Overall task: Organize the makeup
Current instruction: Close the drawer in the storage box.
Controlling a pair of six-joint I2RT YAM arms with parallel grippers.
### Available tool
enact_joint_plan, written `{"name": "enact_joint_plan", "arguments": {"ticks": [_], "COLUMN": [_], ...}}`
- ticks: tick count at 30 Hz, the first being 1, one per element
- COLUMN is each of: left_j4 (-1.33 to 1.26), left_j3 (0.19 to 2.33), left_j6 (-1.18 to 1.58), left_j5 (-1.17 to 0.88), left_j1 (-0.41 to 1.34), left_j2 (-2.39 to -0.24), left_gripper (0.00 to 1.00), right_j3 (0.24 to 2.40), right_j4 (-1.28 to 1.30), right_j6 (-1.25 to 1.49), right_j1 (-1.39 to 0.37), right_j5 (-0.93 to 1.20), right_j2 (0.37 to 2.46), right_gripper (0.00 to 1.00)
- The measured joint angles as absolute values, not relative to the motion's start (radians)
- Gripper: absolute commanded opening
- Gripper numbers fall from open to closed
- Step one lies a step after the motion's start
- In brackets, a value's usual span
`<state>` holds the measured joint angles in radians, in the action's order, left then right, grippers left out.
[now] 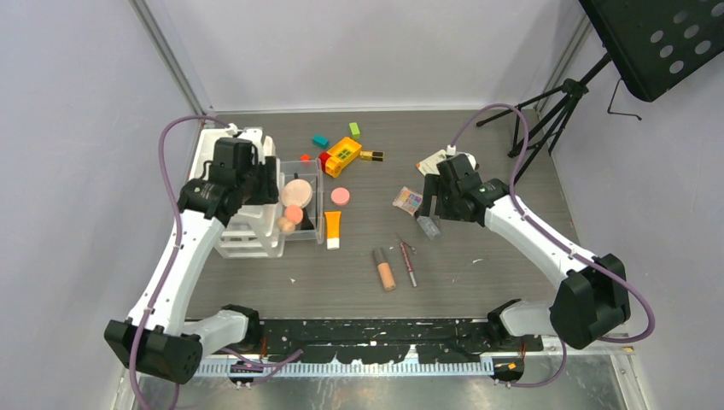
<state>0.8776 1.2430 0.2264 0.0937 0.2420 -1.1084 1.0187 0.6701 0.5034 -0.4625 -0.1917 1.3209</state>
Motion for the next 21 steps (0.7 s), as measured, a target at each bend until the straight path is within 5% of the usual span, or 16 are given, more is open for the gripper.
{"name": "enact_joint_plan", "arguments": {"ticks": [21], "left_j4": [0.891], "left_j3": [1.266], "left_j6": [0.201], "left_j5": [0.184], "left_j1": [0.276], "left_j2": [-1.204], "left_gripper": [0.02], "right_j3": [1.011], "right_j4": [0.655], "right_j6": [0.525], "right_j1": [-0.463], "right_j5": [-0.152], "right_j2": [1.301], "right_gripper": [0.88]}}
